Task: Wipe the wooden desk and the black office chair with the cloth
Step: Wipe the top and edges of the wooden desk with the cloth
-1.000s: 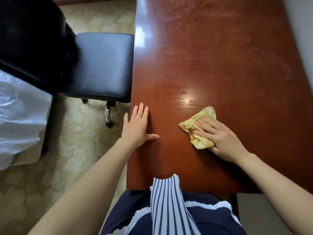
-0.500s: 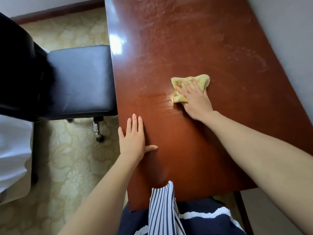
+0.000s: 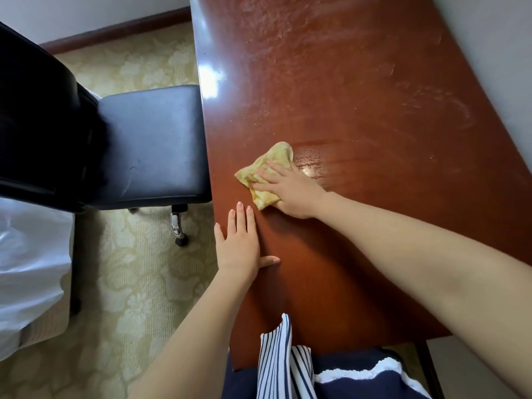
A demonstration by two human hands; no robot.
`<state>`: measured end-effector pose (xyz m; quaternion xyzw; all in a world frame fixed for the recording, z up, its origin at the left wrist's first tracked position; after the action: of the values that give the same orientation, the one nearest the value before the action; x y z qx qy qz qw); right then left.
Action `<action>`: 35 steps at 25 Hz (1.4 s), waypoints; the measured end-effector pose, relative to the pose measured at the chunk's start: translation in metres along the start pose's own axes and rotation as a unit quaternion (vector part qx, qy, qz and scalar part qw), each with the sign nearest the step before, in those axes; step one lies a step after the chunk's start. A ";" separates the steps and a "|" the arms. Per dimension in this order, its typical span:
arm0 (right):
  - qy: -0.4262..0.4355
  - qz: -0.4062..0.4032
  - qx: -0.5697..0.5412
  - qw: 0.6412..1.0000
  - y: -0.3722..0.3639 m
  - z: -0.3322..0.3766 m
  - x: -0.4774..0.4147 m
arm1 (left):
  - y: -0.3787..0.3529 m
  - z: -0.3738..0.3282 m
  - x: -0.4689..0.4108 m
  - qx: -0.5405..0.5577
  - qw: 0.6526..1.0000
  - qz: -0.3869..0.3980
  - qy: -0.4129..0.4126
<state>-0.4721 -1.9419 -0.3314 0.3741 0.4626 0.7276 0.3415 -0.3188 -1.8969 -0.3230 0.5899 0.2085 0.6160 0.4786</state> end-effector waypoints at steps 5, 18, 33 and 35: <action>0.041 -0.047 -0.042 0.997 -0.022 -0.002 0.078 | 0.010 0.001 -0.001 -0.062 0.998 0.011 -0.001; -0.294 -0.136 -0.073 0.943 -0.026 -0.097 0.215 | 0.039 -0.031 -0.006 -0.060 0.993 -0.092 0.035; -0.577 -0.219 -0.102 0.780 -0.027 -0.164 0.275 | 0.046 -0.125 -0.023 0.004 0.996 -0.044 -0.079; -0.539 -0.214 -0.087 0.810 -0.034 -0.142 0.264 | 0.040 -0.125 -0.024 0.003 0.996 -0.032 -0.081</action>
<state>-0.7179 -1.7673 -0.3438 0.5661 0.2073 0.3550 0.7146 -0.4521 -1.8968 -0.3302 0.6324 0.1897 0.5500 0.5114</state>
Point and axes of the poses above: each hand's wrist, its own x-axis away from the middle knuckle, its own y-axis out of the back of the hand, z = x × y, the point moved 3 cm from there along -x, towards the middle knuckle, and after that the axes turned 10 degrees about y, right-handed, at the moved point
